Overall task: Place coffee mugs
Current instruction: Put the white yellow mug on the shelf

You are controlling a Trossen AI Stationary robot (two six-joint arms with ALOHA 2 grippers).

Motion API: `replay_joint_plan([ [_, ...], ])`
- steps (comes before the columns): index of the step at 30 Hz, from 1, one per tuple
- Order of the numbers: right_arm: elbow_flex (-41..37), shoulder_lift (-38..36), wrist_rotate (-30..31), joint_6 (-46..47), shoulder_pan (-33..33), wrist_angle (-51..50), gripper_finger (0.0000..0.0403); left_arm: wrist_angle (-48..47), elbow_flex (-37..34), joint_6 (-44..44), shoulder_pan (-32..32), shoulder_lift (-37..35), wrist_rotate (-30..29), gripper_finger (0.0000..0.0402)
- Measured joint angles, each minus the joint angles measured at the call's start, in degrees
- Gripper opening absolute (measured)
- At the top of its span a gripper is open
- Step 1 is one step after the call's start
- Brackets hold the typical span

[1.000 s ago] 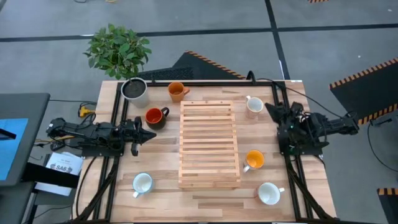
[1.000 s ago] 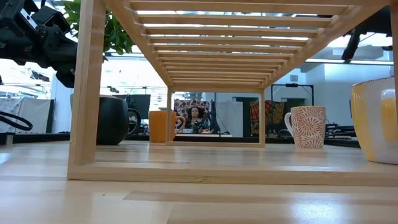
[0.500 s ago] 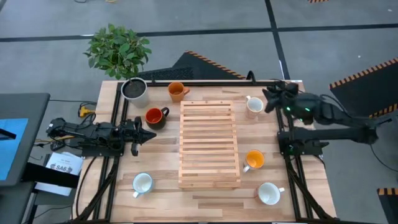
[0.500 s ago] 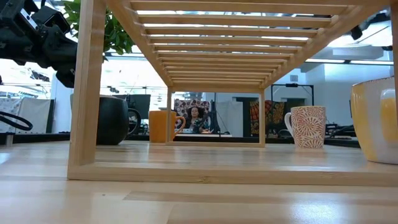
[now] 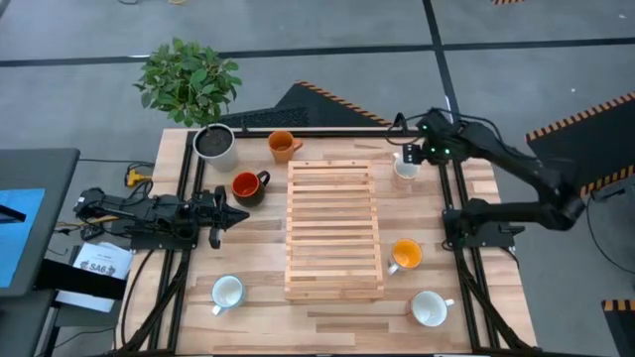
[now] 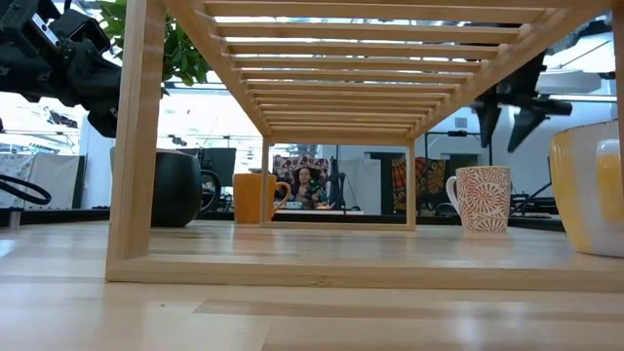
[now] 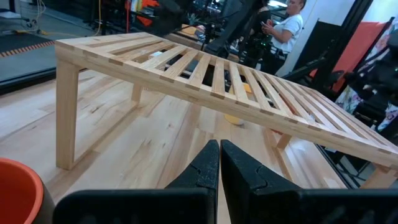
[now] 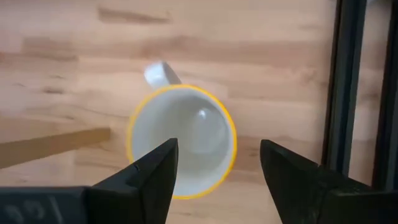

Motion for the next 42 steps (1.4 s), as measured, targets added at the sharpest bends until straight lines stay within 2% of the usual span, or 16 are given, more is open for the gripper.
replay_joint_plan([
  [8, 0.02, 6.14, 1.53, 3.26, 0.69, -0.35, 0.0255, 0.02, 0.00, 0.00, 0.00, 0.00, 0.00, 0.0000],
  [20, 0.02, 15.84, 4.15, 3.46, 1.72, -0.04, 0.0250, 0.00, 0.00, 0.00, 0.02, -0.01, -0.02, 0.0000],
  [22, 0.02, 16.74, 4.28, 3.18, 1.72, -0.08, 0.0237, 0.01, 0.00, 0.00, 0.01, 0.00, -0.01, 0.0000],
  [25, 0.02, 17.38, 4.60, 1.88, 1.30, 0.00, 0.0193, 0.01, 0.00, 0.00, 0.01, 0.00, -0.01, 0.0000],
  [31, 0.28, 15.30, 4.58, -2.04, 0.89, 0.11, 0.0050, 0.00, 0.00, 0.00, 0.02, -0.02, -0.02, 0.0000],
  [32, 0.56, 14.35, 4.46, -3.11, 0.90, 0.08, 0.0039, 0.00, 0.00, 0.00, 0.00, 0.00, -0.02, 0.0000],
  [37, 6.24, 9.31, 5.28, -4.19, 0.78, -4.36, 0.0042, 0.00, 0.00, 0.00, 0.01, -0.01, -0.02, 0.0000],
  [42, 19.94, 6.69, 5.92, -5.82, 0.47, -9.95, 0.0042, 0.01, 0.00, 0.00, 0.01, 0.00, -0.01, 0.0000],
])
